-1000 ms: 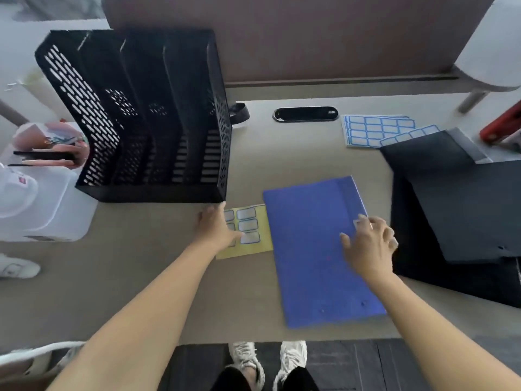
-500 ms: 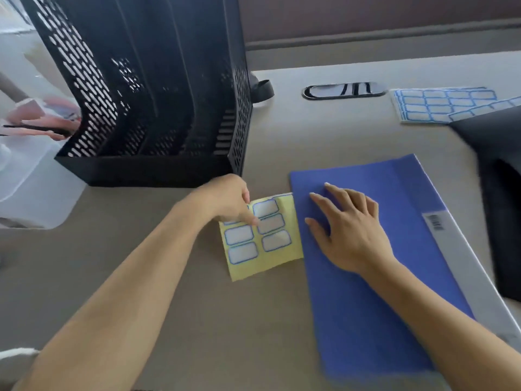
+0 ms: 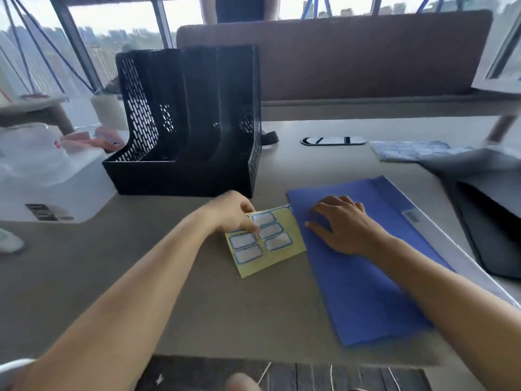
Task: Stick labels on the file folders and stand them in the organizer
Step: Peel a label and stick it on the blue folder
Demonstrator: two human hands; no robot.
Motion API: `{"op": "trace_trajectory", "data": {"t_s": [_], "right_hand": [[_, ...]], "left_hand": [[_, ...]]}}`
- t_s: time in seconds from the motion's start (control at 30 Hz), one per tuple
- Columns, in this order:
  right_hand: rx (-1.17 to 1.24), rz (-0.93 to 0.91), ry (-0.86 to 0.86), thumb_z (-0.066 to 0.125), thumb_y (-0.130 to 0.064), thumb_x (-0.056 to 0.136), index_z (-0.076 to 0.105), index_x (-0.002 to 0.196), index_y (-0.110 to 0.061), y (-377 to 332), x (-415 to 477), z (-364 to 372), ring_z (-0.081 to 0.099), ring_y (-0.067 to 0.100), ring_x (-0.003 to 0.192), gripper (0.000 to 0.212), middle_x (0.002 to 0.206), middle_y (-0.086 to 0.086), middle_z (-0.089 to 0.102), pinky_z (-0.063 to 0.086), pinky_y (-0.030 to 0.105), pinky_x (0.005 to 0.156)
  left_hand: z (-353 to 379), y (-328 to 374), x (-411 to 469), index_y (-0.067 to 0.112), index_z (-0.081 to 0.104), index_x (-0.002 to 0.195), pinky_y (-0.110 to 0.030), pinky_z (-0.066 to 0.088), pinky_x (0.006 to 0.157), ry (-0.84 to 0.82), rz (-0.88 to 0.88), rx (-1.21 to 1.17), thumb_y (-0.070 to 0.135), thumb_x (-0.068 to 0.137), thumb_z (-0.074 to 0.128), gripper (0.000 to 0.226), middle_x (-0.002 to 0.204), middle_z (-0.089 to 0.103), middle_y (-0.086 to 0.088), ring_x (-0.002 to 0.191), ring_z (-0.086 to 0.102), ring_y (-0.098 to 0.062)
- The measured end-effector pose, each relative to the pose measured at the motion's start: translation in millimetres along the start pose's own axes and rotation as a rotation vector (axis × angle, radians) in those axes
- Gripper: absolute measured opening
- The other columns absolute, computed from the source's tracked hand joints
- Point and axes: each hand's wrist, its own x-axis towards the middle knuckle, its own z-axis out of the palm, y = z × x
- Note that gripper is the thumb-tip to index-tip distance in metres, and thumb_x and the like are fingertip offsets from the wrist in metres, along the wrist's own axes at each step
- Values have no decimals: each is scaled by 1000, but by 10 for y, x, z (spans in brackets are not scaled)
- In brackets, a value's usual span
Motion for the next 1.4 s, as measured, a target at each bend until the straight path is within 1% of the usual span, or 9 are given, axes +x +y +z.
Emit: {"op": "trace_trajectory", "data": {"t_s": [0.17,0.3,0.47,0.57,0.77,0.93,1.1,1.27,1.4], "right_hand": [[265,1,-12,49,-59,86,69,111,-33,-310,-107,-11,52,29,118,42,115,0,61,41,43,98],[214,13,-25,59,-50,89,69,109,-34,-474,-25,89,45,27,116,27,115,0,56,30,36,85],[289,12,3,66,-39,88,65,85,-35,-493,140,146,50,21,101,5,101,-7,52,36,39,93],[374,6,-25,67,-35,87,60,71,-38,-492,223,152,53,18,89,18,94,-7,57,41,41,91],[743,144,12,68,-23,88,73,78,-9,-649,278,7,43,11,61,17,67,-1,55,35,25,57],[816,224,170,67,-16,88,69,71,-16,-545,247,-196,42,16,58,17,64,2,56,32,22,46],[844,315,302,67,-13,88,71,67,-16,-219,35,-88,56,13,65,21,65,-4,65,40,27,63],[1081,395,444,75,-40,60,74,71,-12,-23,-239,5,58,20,75,30,75,7,69,43,37,71],[1095,411,467,75,-36,63,72,73,-8,16,-381,13,54,21,72,30,73,8,67,42,37,67]], "left_hand": [[186,63,-144,25,64,107,-28,44,67,170,12,76,39,84,71,27,102,69,3,89,62,-17],[315,-62,-124,27,66,103,-31,48,70,305,53,42,43,86,68,23,98,70,3,88,64,-18],[345,-196,-5,28,66,95,-31,49,69,379,107,-3,43,89,66,16,89,66,7,82,61,-15],[233,-222,67,30,66,90,-27,41,56,409,156,7,41,91,64,11,81,66,11,68,59,-8],[75,-347,89,28,67,96,-28,43,56,485,111,35,35,93,59,11,86,69,5,70,62,-15],[-1,-617,-15,26,68,94,-30,49,60,513,8,-38,33,93,57,13,87,69,5,73,63,-17],[36,-739,-176,26,67,86,-31,50,59,559,-93,-39,31,89,55,14,74,67,4,68,64,-20],[126,-813,-220,20,68,96,-34,45,73,639,-190,196,35,89,54,21,89,68,-3,86,62,-28],[109,-703,-270,15,64,101,-45,40,87,689,-279,500,36,85,62,27,106,63,-11,102,56,-36]]}}
